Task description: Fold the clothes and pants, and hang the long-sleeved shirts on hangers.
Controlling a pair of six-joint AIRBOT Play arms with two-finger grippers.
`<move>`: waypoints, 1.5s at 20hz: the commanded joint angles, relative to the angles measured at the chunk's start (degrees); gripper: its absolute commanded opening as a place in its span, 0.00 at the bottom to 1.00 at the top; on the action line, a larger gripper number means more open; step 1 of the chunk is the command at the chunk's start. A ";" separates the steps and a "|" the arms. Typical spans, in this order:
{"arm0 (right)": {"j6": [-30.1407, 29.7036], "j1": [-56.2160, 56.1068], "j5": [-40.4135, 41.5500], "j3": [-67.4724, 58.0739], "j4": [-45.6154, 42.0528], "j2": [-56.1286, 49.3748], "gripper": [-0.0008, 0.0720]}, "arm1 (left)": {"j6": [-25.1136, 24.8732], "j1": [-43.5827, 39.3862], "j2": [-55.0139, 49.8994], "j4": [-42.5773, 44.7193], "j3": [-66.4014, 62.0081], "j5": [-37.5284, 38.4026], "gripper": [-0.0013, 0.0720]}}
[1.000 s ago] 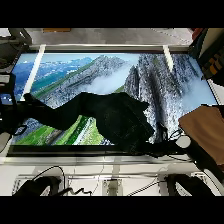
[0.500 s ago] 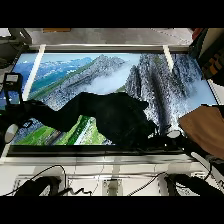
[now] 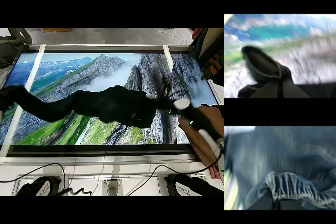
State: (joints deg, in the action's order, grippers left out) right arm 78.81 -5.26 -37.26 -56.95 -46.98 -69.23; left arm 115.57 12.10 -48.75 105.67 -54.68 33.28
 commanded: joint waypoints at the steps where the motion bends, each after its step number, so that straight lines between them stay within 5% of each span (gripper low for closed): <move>1: 11.85 7.69 -0.57 -14.86 -17.62 -0.07 0.06 | 1.01 9.79 -3.17 -2.45 -4.04 -3.52 0.04; 4: 11.39 16.90 -14.73 -18.78 -18.29 -0.04 0.06 | 0.11 11.58 -5.88 -2.47 -4.04 3.50 0.04; 9: -1.49 23.63 -40.96 -18.58 -24.79 -0.35 0.06 | -25.49 9.90 -13.94 -4.37 -4.04 22.12 0.04; 14: -3.21 23.71 -59.30 -17.94 -24.90 -0.26 0.06 | -34.47 10.58 -19.89 -1.92 -4.02 25.03 0.04; 19: -5.01 23.71 -65.26 -4.35 -24.92 4.81 0.06 | -38.47 12.07 -20.94 7.85 -4.02 26.43 0.04; 23: -8.09 23.71 -65.29 9.49 -24.90 10.78 0.06 | -48.11 17.75 -20.76 8.35 -4.13 27.85 0.04; 30: -10.78 23.71 -65.68 12.26 -24.83 14.16 0.06 | -48.94 25.59 -21.86 4.83 -4.17 27.45 0.04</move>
State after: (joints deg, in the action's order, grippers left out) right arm 68.86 18.41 -102.21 -45.91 -71.83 -55.99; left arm 67.61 35.20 -70.04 112.18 -58.81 60.66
